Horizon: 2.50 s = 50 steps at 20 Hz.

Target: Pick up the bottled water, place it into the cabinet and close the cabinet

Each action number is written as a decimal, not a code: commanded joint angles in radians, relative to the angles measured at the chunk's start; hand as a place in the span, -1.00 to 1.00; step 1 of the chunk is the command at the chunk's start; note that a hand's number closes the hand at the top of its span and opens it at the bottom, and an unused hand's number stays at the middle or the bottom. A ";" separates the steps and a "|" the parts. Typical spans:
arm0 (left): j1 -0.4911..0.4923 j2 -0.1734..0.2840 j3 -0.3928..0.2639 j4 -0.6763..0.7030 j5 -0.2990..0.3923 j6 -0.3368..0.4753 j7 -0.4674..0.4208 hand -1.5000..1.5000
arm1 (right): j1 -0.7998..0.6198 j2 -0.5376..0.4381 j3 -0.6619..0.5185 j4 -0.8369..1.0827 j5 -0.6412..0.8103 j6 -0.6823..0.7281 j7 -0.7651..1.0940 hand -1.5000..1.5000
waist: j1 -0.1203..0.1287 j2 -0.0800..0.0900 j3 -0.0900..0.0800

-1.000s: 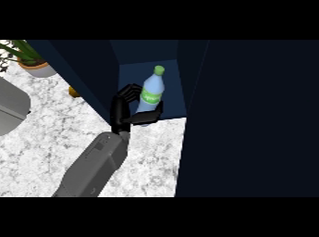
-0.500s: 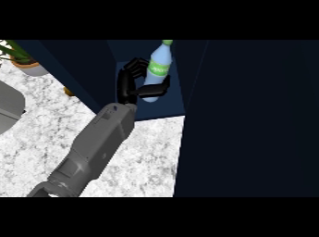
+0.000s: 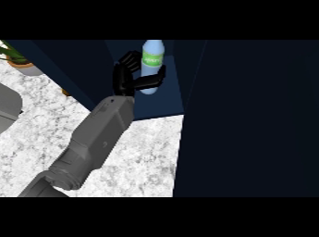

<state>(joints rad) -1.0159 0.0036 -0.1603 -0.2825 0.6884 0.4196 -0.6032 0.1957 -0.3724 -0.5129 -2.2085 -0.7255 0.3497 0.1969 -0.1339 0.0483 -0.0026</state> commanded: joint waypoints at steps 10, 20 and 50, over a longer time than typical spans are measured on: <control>-0.099 0.005 0.044 0.140 -0.005 -0.011 -0.065 -1.00 | -0.025 -0.004 -0.003 0.011 -0.037 0.012 0.000 -1.00 | -0.011 0.009 0.000; -0.123 0.020 0.044 0.195 -0.023 -0.008 -0.100 -1.00 | -0.038 -0.016 -0.019 0.047 -0.036 0.030 -0.009 -1.00 | -0.016 0.016 0.000; 0.018 -0.004 -0.067 0.052 -0.013 -0.261 -0.248 1.00 | 0.002 -0.024 -0.010 -0.063 -0.030 0.056 0.074 -1.00 | 0.057 -0.036 0.001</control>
<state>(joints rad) -1.0641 0.0001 -0.1941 -0.1777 0.6514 0.2060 -0.8382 0.1891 -0.4045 -0.5451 -2.2258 -0.7622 0.4240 0.2343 -0.0908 0.0196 -0.0011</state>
